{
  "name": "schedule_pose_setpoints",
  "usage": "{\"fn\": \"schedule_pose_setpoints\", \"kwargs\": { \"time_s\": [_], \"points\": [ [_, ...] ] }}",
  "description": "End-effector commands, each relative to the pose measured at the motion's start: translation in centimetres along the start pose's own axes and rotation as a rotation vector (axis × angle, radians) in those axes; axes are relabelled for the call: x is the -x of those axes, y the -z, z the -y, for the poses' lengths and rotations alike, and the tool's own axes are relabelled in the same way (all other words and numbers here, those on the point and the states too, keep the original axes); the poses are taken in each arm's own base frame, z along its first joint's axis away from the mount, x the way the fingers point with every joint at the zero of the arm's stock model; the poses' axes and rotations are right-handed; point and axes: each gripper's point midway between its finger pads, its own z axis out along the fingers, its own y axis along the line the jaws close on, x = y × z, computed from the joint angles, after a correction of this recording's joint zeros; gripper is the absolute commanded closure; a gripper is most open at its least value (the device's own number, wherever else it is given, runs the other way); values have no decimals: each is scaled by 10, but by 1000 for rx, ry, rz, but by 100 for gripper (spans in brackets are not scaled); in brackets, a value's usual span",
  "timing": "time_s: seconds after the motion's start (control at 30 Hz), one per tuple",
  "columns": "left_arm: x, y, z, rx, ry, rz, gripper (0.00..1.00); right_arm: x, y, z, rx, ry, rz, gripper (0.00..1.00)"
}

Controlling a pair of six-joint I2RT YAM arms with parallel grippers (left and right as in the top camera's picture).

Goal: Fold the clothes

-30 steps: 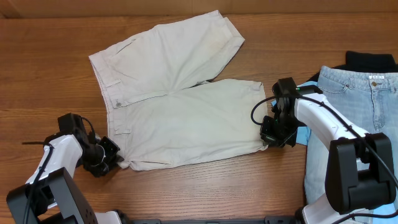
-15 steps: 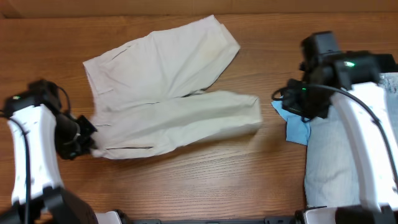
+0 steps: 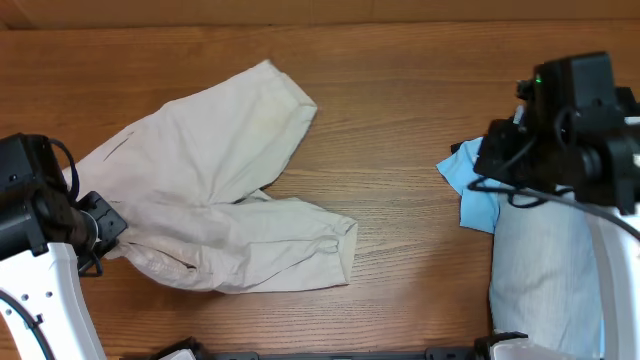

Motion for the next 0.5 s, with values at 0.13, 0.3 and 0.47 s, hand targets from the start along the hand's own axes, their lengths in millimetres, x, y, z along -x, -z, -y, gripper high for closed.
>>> {"fn": "schedule_pose_setpoints", "kwargs": {
  "time_s": [0.13, 0.3, 0.47],
  "points": [
    [5, 0, -8, 38, 29, 27, 96, -72, -102, -36, 51, 104, -414, 78],
    [7, 0, -7, 35, 30, 32, 95, -140, -164, -72, 165, 215, -628, 61],
    [7, 0, -7, 35, 30, 33, 94, -174, -210, -92, 173, 119, -730, 58]
  ]
}}
